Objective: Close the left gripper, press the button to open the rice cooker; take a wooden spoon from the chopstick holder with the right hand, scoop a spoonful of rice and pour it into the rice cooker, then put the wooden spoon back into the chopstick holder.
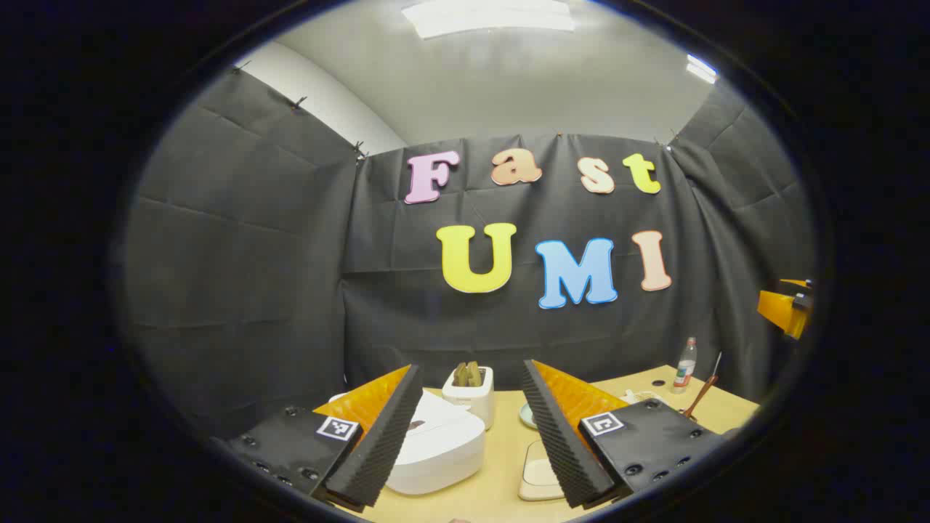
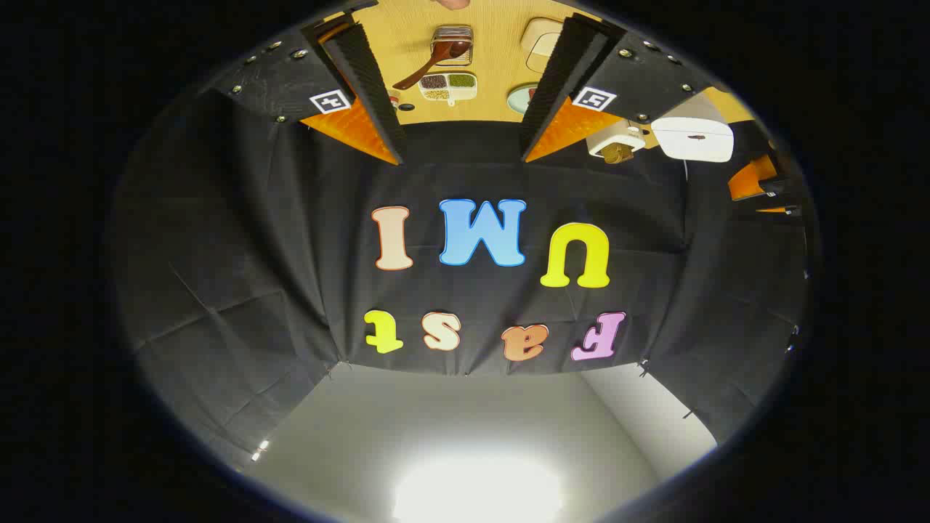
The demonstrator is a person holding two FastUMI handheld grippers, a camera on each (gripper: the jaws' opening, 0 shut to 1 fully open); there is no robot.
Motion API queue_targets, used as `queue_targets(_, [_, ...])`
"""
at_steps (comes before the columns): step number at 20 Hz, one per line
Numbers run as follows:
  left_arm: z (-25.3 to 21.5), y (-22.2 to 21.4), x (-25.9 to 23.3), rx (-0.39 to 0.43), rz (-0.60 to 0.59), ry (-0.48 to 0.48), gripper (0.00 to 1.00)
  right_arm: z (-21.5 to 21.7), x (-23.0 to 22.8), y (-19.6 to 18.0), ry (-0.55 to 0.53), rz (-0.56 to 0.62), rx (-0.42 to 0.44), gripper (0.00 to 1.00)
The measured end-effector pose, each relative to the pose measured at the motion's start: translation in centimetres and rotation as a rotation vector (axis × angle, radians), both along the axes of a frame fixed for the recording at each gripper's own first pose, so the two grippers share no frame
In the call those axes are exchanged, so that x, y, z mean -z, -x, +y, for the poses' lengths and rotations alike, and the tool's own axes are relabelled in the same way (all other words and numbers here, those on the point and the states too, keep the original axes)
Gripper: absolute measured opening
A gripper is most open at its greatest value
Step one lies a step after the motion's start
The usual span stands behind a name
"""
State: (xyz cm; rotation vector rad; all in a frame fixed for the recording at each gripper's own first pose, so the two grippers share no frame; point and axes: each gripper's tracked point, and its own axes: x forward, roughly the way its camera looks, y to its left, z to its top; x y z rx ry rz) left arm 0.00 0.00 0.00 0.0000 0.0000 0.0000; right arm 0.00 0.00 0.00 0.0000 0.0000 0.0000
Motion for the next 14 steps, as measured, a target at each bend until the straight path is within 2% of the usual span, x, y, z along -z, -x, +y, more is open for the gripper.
queue_targets(3, [0.5,-0.3,0.5,-0.009,0.011,-0.003,0.92,0.7,-0.1,-0.3,0.016,-0.001,-0.015,0.95])
queue_targets(4, [0.6,-0.6,0.4,-0.013,0.017,-0.006,0.96,0.8,-0.1,-0.5,0.020,-0.003,-0.019,0.95])
queue_targets(14, [0.9,-0.5,-0.4,-0.019,-0.003,-0.025,0.95,1.9,-0.4,-1.1,0.020,-0.010,-0.044,0.95])
